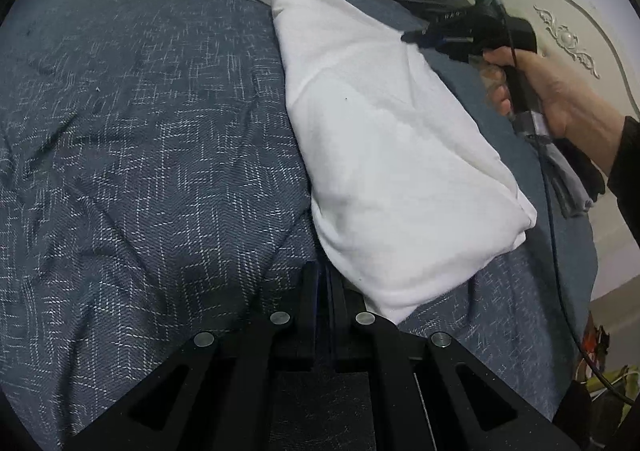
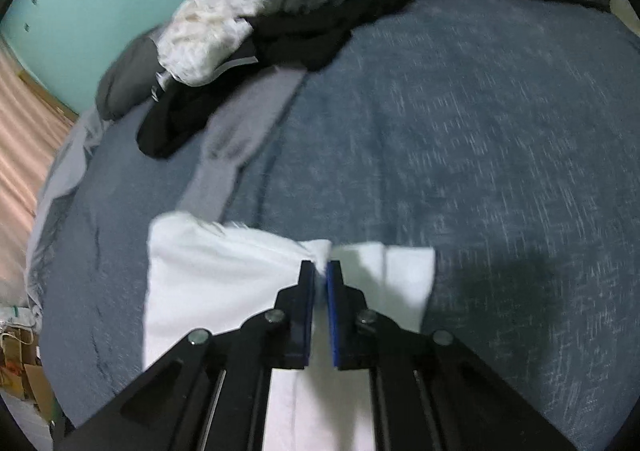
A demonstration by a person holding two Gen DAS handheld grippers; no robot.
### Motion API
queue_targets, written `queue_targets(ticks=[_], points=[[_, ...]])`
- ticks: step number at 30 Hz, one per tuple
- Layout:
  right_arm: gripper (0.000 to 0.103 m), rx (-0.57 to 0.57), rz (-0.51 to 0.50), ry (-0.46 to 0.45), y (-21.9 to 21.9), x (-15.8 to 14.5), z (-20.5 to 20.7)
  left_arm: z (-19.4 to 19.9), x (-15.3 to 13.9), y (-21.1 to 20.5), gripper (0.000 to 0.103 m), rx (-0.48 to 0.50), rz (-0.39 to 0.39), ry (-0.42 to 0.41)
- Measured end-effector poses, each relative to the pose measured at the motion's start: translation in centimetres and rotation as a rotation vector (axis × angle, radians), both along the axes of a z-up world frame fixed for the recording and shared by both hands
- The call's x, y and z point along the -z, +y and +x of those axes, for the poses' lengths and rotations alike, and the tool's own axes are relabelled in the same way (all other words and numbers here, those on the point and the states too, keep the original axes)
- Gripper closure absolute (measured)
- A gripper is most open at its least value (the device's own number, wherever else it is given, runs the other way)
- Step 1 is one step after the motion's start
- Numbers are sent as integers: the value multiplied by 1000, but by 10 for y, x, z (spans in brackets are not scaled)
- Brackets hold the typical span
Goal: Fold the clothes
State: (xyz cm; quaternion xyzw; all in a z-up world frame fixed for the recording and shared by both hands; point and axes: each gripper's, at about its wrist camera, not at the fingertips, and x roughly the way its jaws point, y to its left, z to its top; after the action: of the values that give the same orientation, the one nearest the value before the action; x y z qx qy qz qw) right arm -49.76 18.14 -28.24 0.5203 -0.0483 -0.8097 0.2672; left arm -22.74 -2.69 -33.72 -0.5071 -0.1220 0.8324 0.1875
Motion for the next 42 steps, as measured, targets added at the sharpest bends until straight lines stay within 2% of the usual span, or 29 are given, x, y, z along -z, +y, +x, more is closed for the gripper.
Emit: queue_targets(ticks=[3, 10, 12, 14, 17, 22, 25, 26, 27, 28, 30, 33, 35, 39, 42], points=[[97, 15, 7, -33, 3, 10, -2, -2, 0, 3, 100, 0, -1, 1], [93, 26, -77, -2, 7, -2, 3, -3, 0, 3, 100, -2, 4, 2], [79, 3, -75, -15, 11, -2, 11, -4, -1, 4, 100, -4, 4, 6], [76, -20, -72, -28, 16, -3, 18, -4, -3, 5, 100, -8, 4, 13], [76, -55, -69, -47, 23, -4, 29, -5, -10, 5, 100, -18, 7, 36], [76, -99, -39, -55, 32, 2, 50, -2, -31, 4, 100, -37, 52, 129], [76, -116, -25, -44, 31, 5, 55, 0, -36, 13, 100, 5, 58, 161], [77, -128, -16, -36, 27, 6, 56, 1, -34, 15, 100, 21, 55, 164], [92, -140, -4, -29, 24, 6, 57, -1, -30, 14, 100, 31, 53, 154], [99, -148, 20, -23, 20, 7, 58, -2, -27, 12, 100, 40, 51, 144], [101, -161, 64, -10, 12, 7, 59, -5, -23, 3, 100, 46, 49, 127], [101, -137, 77, 23, 13, 2, 56, 2, -17, 5, 100, 57, 38, 106], [101, -90, 46, 25, 23, 0, 52, 9, -13, 6, 100, 61, 34, 92], [103, 19, 14, -30, 42, 12, 42, 10, -12, 7, 100, 65, 28, 90], [103, -4, -8, -25, 39, 11, 45, 10, -10, 5, 100, 63, 36, 85]])
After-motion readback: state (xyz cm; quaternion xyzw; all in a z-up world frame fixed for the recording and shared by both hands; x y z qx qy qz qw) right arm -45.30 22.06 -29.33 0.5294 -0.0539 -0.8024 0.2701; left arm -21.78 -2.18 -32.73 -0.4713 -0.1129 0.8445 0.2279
